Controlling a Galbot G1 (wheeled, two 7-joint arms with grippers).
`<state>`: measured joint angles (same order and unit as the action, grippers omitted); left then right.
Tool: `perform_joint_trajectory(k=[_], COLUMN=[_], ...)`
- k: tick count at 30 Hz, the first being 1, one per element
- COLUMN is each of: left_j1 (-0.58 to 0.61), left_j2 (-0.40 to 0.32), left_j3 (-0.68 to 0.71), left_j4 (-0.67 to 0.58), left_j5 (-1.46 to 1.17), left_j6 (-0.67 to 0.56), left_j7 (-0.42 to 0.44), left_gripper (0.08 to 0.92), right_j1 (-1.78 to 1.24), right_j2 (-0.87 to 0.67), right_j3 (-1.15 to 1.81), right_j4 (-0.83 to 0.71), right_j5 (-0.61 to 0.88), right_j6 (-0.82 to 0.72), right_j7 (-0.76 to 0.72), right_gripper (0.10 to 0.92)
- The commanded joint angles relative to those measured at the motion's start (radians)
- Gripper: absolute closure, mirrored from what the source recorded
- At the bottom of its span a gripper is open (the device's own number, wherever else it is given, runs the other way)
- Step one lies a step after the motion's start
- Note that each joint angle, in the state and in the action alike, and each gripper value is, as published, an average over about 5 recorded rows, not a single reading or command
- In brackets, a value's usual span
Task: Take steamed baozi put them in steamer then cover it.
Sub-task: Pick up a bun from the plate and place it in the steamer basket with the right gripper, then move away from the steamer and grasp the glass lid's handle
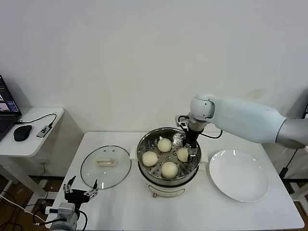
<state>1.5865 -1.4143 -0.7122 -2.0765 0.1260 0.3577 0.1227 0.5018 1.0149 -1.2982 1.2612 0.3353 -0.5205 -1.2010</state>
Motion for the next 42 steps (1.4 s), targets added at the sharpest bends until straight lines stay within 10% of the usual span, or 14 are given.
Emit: perform_joint_trajectory(k=[1,13,25,42], left_j1=[0.002,0.010,0.007,-0.071], left_j2=[-0.001,-0.004,-0.025,-0.001], left_j3=[-0.001,-0.006,0.015,0.012], left_j4=[-0.009,-0.014,-0.029,0.061], left_j5=[0.000,-0.035,-0.079,0.092], left_j6=[0.001,0.000,-0.038,-0.093], left_j7=[0.002,-0.025,-0.077,-0.059], left_gripper=[0.177,0.177,0.177,0.177], right_j1=[0.032,0.048,-0.817,-1.849], right_j2=[-0.053,-0.381,-0.611,-0.043], right_j3=[0.027,0.365,1.240,2.116], right_j4=[0.046,0.289,0.554,0.664], right_j5=[0.012,0.193,0.364,0.298], right_j6=[-0.015,-0.020,0.082,0.376], right_j7=[0.001,0.171,0.993,1.175], right_gripper=[0.218,0.203,0.203,0.203])
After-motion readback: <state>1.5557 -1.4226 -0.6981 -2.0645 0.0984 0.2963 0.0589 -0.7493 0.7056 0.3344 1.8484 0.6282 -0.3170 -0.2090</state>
